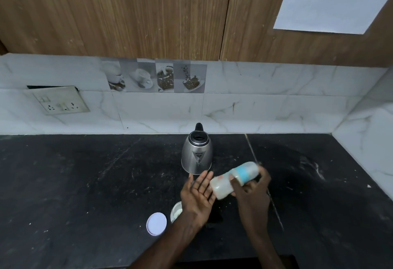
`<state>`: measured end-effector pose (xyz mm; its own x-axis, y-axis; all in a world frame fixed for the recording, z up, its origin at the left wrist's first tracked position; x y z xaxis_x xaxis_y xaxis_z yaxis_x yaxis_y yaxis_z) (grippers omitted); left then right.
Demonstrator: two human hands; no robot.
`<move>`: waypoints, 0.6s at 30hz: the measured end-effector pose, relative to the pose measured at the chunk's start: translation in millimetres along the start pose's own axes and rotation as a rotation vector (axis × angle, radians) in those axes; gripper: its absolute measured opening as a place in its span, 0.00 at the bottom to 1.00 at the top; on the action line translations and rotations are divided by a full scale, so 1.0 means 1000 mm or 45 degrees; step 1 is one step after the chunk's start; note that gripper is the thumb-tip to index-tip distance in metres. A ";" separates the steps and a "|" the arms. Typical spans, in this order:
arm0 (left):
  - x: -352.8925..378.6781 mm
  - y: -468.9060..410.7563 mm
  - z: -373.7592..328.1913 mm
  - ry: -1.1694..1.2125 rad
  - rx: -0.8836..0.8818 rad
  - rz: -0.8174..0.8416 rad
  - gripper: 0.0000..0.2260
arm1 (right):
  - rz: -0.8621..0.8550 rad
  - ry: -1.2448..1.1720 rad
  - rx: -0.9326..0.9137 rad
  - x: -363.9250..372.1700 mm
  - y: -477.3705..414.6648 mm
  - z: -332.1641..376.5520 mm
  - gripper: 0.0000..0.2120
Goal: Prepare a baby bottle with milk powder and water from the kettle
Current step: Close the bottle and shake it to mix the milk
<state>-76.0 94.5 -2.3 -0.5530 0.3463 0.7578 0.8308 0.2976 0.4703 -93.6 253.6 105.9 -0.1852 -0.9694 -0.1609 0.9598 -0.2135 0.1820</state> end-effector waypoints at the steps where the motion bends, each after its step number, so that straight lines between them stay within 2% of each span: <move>1: 0.000 0.000 0.001 0.015 -0.005 0.001 0.26 | 0.074 0.080 -0.022 0.004 0.003 -0.001 0.35; 3: 0.001 0.002 0.001 0.000 -0.006 0.003 0.26 | 0.045 0.111 -0.063 0.000 0.004 0.003 0.36; 6: 0.002 0.005 0.000 -0.019 0.005 0.011 0.25 | -0.165 -0.084 -0.009 -0.018 -0.002 0.007 0.37; 7: 0.001 0.005 0.000 -0.013 0.007 0.005 0.25 | -0.157 -0.052 -0.014 -0.016 -0.001 0.009 0.37; 10: 0.000 0.003 0.007 0.020 0.003 0.007 0.26 | 0.064 0.182 -0.077 0.001 0.008 0.009 0.38; 12: 0.001 0.005 0.009 0.009 0.004 0.023 0.26 | 0.044 0.180 -0.096 -0.002 0.009 0.009 0.38; 15: 0.005 0.010 0.008 -0.030 0.012 0.020 0.26 | -0.085 -0.005 -0.019 -0.012 0.006 0.009 0.38; 18: 0.007 0.012 0.010 0.035 0.009 0.013 0.26 | 0.112 0.183 -0.081 0.005 0.012 0.011 0.38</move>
<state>-70.6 109.6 3.6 -0.5427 0.3249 0.7745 0.8358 0.3003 0.4597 -85.1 245.1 118.0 -0.0720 -0.9559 -0.2846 0.9832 -0.1159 0.1408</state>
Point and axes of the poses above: each hand's wrist, its own y-axis away from the middle knuckle, its own x-axis out of the palm, z = x × y, the point moved 7 cm from there along -y, towards the middle knuckle, and after that the axes turned 13 degrees about x, right-handed, at the moved point
